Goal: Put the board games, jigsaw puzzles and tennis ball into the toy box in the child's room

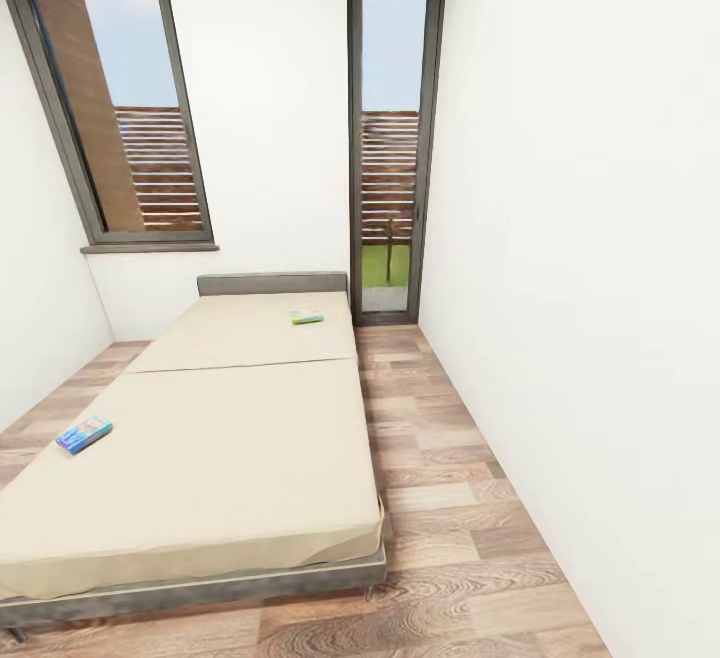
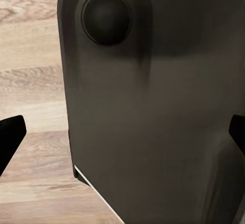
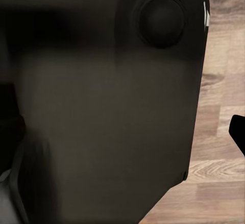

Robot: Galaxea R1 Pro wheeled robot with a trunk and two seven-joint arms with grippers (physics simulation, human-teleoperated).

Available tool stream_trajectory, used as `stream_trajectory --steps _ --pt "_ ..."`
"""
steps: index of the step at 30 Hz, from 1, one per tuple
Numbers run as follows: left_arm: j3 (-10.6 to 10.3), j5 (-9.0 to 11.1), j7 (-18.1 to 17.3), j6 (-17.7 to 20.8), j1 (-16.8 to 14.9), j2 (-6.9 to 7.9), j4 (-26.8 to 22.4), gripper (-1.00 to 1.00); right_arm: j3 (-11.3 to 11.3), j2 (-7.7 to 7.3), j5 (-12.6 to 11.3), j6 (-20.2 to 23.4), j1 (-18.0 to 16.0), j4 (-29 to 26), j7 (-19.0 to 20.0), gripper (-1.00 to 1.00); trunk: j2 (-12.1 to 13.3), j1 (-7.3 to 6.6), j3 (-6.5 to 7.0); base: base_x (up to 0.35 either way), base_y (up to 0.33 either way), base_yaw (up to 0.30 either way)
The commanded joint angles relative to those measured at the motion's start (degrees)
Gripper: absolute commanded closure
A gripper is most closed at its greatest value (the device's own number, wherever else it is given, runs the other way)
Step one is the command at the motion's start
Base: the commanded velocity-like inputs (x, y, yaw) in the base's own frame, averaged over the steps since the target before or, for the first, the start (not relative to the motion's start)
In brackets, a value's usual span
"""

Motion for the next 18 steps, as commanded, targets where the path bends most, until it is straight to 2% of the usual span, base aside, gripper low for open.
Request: stream_trajectory --steps 1,18 --pt "0.0 0.0 0.0 0.0 0.0 0.0 0.0 -1.0 0.0 0.01 0.0 0.0 0.0 0.0 0.0 -1.0 0.0 0.0 -0.04 0.0 0.0 0.0" --pt "0.0 0.0 0.0 0.0 0.0 0.0 0.0 -1.0 -0.2 -0.09 -0.5 -2.2 0.0 0.0 -0.1 -1.0 0.0 0.0 -0.04 0.0 0.0 0.0"
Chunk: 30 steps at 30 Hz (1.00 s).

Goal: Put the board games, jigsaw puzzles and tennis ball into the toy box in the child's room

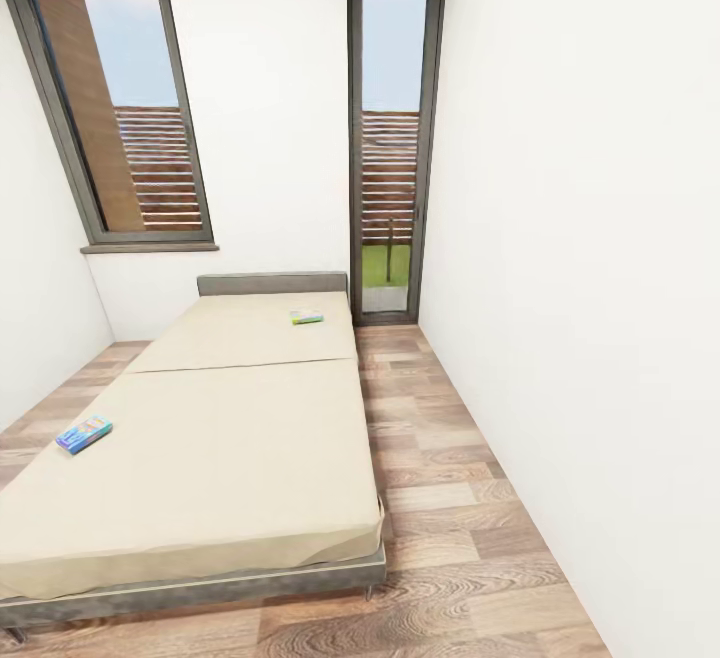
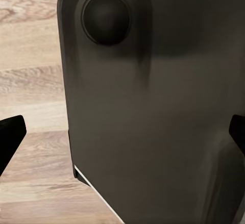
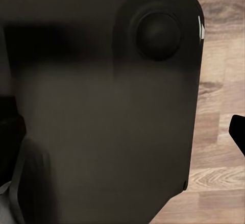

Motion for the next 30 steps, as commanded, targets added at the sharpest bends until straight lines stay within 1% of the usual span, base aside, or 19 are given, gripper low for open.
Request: stream_trajectory --steps 1,13,16,22,30 --pt "0.0 0.0 0.0 0.0 0.0 0.0 0.0 -1.0 0.0 -0.01 0.0 -0.2 0.0 0.0 0.0 -1.0 0.0 0.0 -0.04 0.0 0.0 0.0" --pt "0.0 0.0 0.0 0.0 0.0 -0.02 0.0 -1.0 0.1 -0.04 0.3 -0.2 0.0 0.0 0.0 -1.0 0.0 0.0 -0.04 0.0 0.0 0.001" --pt "0.0 0.0 0.0 0.0 0.0 0.0 0.0 -1.0 0.2 0.01 0.1 -0.3 0.0 0.0 0.0 -1.0 0.0 0.0 -0.13 0.0 0.0 0.079" --pt "0.1 0.0 0.0 0.0 0.0 -0.04 0.0 -1.0 0.1 0.12 -0.1 -0.3 0.0 0.0 0.0 -1.0 0.0 0.0 -0.47 0.0 0.0 0.177" --pt "0.0 0.0 0.0 0.0 0.0 0.01 0.0 -1.0 0.1 0.17 0.0 -0.3 0.0 0.0 0.0 -1.0 0.0 0.0 -0.86 0.0 0.0 0.243"
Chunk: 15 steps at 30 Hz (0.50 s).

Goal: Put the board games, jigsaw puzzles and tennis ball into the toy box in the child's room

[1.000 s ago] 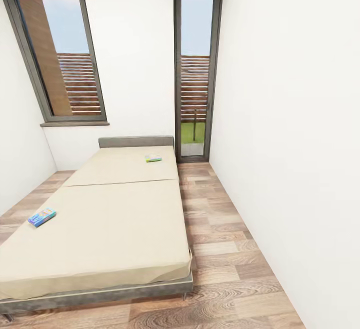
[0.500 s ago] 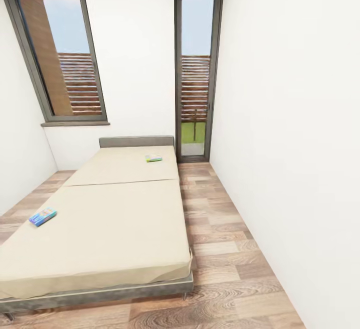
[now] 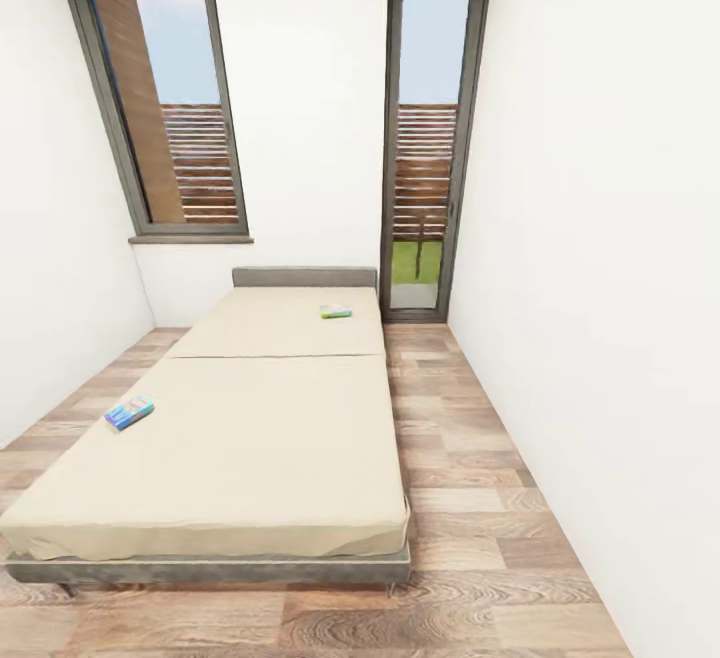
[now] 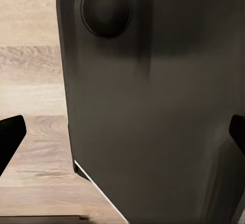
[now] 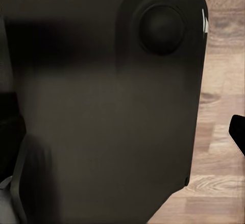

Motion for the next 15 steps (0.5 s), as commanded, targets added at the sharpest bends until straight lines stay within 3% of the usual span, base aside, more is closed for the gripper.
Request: stream_trajectory --steps 1,15 --pt "0.0 0.0 0.0 0.0 0.0 -0.02 0.0 -1.0 0.0 0.01 0.0 -0.2 0.0 0.0 0.0 -1.0 0.0 0.0 -0.08 0.0 0.0 0.26" --pt "0.0 0.0 0.0 0.0 0.0 -0.02 0.0 -1.0 -0.1 0.04 -0.1 -0.2 0.0 0.0 0.0 -1.0 0.0 0.0 -0.66 0.0 0.0 0.264"
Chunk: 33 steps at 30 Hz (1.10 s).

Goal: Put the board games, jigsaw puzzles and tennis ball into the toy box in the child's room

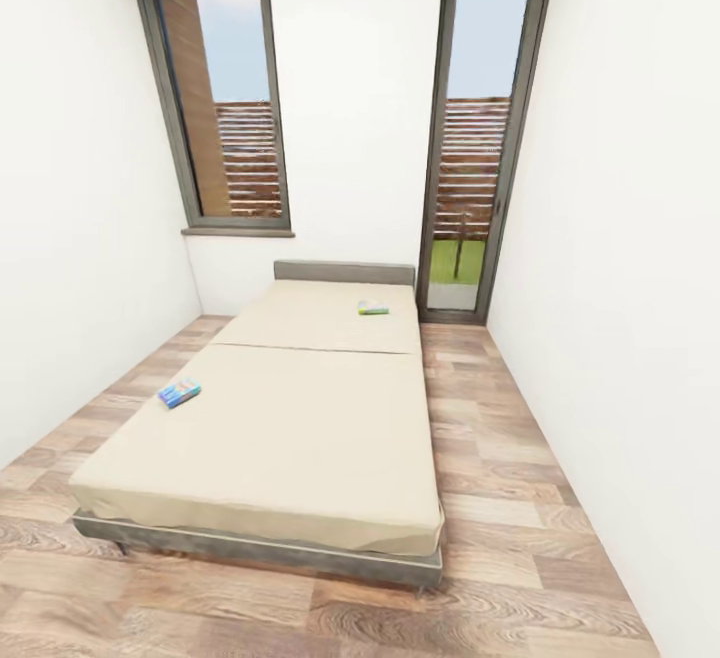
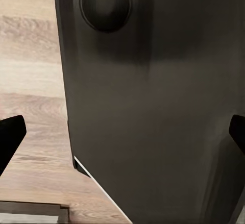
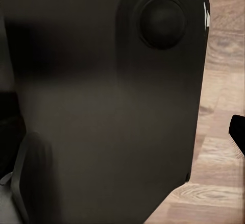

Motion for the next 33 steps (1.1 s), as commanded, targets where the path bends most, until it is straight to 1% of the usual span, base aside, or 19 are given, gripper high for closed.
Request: stream_trajectory --steps 1,33 --pt "0.0 0.0 0.0 0.0 0.0 -0.02 0.0 -1.0 0.0 0.0 0.0 -0.2 0.0 0.0 0.0 -1.0 0.0 0.0 -0.08 0.0 0.0 0.264" --pt "0.0 0.0 0.0 0.0 0.0 0.0 0.0 -1.0 0.0 0.1 -0.2 -0.2 0.0 0.0 0.0 -1.0 0.0 0.0 -1.34 0.0 0.0 0.266"
